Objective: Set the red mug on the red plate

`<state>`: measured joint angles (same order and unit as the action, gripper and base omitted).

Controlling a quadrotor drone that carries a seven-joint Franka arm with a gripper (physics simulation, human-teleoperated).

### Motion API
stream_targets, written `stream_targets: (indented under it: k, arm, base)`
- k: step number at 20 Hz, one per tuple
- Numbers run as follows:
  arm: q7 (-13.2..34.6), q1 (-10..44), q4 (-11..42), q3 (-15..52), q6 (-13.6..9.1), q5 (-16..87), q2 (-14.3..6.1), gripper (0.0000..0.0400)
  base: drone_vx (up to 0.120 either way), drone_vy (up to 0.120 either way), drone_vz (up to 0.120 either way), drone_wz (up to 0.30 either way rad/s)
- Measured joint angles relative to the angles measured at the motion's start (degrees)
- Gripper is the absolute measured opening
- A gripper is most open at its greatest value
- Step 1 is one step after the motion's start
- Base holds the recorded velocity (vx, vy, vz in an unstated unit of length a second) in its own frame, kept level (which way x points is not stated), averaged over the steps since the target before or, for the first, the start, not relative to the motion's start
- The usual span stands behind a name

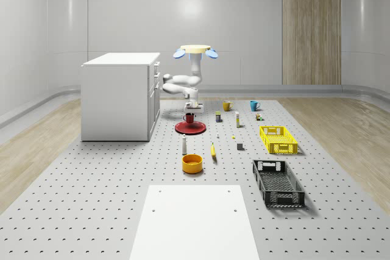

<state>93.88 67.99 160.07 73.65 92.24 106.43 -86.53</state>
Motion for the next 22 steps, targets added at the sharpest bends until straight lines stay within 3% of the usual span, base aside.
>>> stream_targets:
  k: [2,12,13,15,17,22]
  arm:
    - [0.02,0.03,-0.01,0.01,0.09,-0.04,-0.1,0.01]
    - [0.06,1.02,-1.62,-5.03,2.56,4.52,-0.38,0.01]
    - [0.06,1.13,-1.81,-5.54,2.79,4.98,-0.36,0.0124]
    - [0.06,1.3,-2.11,-6.32,3.12,5.71,-0.31,0.0232]
    - [0.05,1.32,-2.16,-6.43,3.14,5.82,-0.27,0.0298]
    - [0.04,0.94,-1.52,-4.79,2.37,4.32,-0.3,0.0371]
  base:
    - [0.1,0.0,0.0,0.0]
    - [0.0,0.0,0.0,0.0]
    - [0.0,0.0,0.0,0.0]
    - [0.0,0.0,0.0,0.0]
    - [0.0,0.0,0.0,0.0]
    - [0.0,0.0,0.0,0.0]
